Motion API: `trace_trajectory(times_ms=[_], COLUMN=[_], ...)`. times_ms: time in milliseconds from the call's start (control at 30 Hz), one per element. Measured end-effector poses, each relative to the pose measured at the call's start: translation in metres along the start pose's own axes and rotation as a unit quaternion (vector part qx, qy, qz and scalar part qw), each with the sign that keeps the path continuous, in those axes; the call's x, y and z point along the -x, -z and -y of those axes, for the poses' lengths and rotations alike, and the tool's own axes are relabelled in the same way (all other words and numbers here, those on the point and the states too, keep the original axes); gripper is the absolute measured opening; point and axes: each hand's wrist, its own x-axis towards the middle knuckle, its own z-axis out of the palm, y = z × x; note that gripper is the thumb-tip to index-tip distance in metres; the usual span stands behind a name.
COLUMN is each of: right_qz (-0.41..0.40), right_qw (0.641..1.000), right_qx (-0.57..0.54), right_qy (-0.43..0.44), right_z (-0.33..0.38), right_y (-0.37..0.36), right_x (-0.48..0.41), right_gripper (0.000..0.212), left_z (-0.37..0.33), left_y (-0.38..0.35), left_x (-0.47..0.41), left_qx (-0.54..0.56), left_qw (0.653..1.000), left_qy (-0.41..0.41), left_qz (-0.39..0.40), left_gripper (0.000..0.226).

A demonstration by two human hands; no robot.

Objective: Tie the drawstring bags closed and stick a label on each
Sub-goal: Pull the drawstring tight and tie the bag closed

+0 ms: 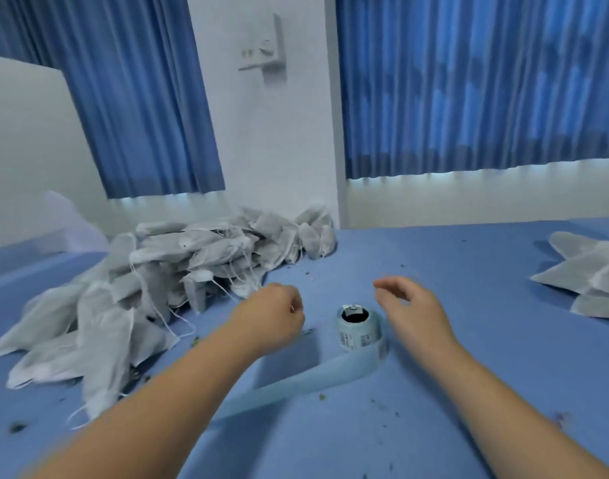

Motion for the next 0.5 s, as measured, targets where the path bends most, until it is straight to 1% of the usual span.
trace_trajectory(times_ms=[67,133,233,367,433,500], right_qz=[0.036,0.075,0.094,0.128,0.133,0.14], right_qw=[0.992,0.982,0.985,0.981,0.98,0.978], right_qx=[0.098,0.143,0.116,0.118,0.12,0.124], right_qy=[0.071,0.095,0.091,0.09,0.09,0.096], right_z=[-0.016,-0.026,-0.031,-0.035,-0.037,-0.037], right_y=[-0.007,-0.01,-0.014,-0.018,-0.02,-0.021], right_x=[0.003,0.003,0.004,0.005,0.004,0.004], right_gripper=[0.012,0.016,0.013,0.014,0.015,0.016], left_z=[0.029,0.051,0.074,0.09,0.096,0.101], left_y=[0.002,0.006,0.013,0.023,0.023,0.021], left_x=[-0.004,-0.012,-0.031,-0.061,-0.076,-0.089], left_qx=[-0.09,-0.16,-0.241,-0.297,-0.321,-0.34], left_qw=[0.996,0.987,0.969,0.949,0.941,0.935], left_qy=[0.007,0.02,0.039,0.05,0.049,0.057], left_qz=[-0.009,-0.017,-0.037,-0.088,-0.094,-0.083], left_gripper=[0.019,0.025,0.03,0.032,0.037,0.042])
